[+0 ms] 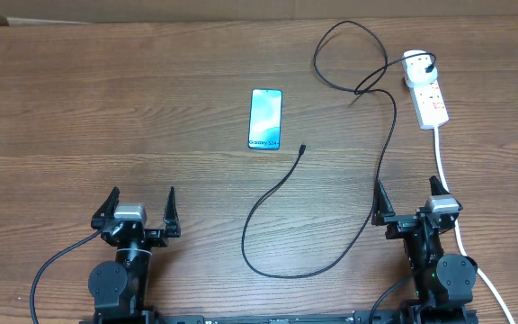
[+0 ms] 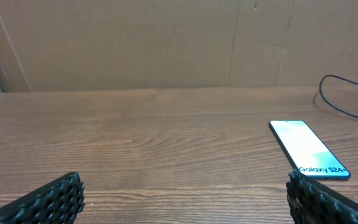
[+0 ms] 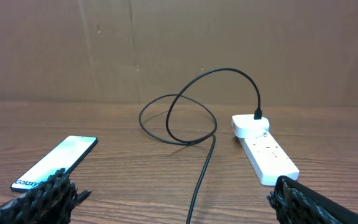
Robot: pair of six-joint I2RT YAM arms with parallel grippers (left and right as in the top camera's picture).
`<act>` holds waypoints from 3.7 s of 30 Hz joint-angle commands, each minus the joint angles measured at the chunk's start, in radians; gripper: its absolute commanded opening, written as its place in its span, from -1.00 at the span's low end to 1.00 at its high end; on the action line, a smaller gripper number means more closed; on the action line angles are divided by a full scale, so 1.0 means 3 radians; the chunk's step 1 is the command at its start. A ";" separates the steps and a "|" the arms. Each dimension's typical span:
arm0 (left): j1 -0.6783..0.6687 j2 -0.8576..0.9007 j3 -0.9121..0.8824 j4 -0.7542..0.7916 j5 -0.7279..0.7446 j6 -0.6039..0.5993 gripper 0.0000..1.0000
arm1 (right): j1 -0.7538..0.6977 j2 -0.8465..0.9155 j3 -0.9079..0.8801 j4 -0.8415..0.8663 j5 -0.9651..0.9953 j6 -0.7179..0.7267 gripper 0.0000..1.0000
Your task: Plug charger to phone and switch on socket
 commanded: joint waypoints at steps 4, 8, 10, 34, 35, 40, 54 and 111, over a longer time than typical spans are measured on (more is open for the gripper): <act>0.0014 -0.0036 -0.0015 -0.0009 -0.0008 -0.0031 0.99 | 0.0013 -0.0027 -0.0034 0.0019 -0.0003 0.0006 1.00; 0.0014 -0.0036 -0.0015 -0.0009 -0.0009 -0.0031 0.99 | 0.0013 -0.0027 -0.0034 0.0019 -0.0001 0.0006 0.99; 0.0015 -0.0036 -0.0015 -0.0009 -0.0009 -0.0031 0.99 | 0.0013 -0.0027 -0.0034 0.0019 -0.0001 0.0006 1.00; 0.0015 -0.0036 -0.0015 -0.0009 -0.0008 -0.0031 0.99 | 0.0013 -0.0027 -0.0034 0.0019 -0.0001 0.0006 1.00; 0.0015 -0.0036 -0.0015 -0.0008 -0.0009 -0.0031 0.99 | 0.0013 -0.0027 -0.0034 0.0019 -0.0001 0.0006 1.00; 0.0015 -0.0036 -0.0015 -0.0008 -0.0009 -0.0031 0.99 | 0.0013 -0.0027 -0.0034 0.0019 -0.0003 0.0008 1.00; 0.0014 -0.0036 -0.0014 0.0591 0.2200 -0.1268 0.99 | 0.0013 -0.0027 -0.0034 0.0019 -0.0001 0.0008 0.99; -0.0654 0.3334 0.4447 -0.3180 0.0474 -0.1339 1.00 | 0.0013 -0.0027 -0.0034 0.0019 -0.0001 0.0008 1.00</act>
